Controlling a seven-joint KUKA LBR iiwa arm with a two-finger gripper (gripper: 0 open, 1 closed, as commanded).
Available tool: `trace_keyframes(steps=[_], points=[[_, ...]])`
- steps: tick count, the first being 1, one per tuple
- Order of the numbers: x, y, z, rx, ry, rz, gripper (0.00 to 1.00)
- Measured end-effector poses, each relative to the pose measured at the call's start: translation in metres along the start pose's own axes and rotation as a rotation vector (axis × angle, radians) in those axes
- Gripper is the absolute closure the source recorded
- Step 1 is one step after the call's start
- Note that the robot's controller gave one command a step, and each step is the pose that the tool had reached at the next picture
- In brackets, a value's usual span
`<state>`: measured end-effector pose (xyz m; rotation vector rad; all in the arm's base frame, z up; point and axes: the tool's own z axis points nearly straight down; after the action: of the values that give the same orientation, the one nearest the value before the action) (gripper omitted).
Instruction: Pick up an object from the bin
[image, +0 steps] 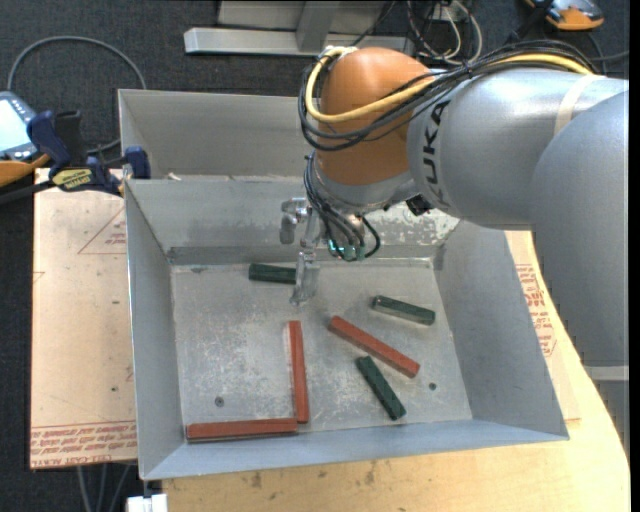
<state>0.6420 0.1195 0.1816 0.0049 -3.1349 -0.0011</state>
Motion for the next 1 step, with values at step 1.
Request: trace_keyframes(steps=[1], points=[[0.0026, -0.0511, 0.1112, 0.000, -0.012, -0.400, 0.00]])
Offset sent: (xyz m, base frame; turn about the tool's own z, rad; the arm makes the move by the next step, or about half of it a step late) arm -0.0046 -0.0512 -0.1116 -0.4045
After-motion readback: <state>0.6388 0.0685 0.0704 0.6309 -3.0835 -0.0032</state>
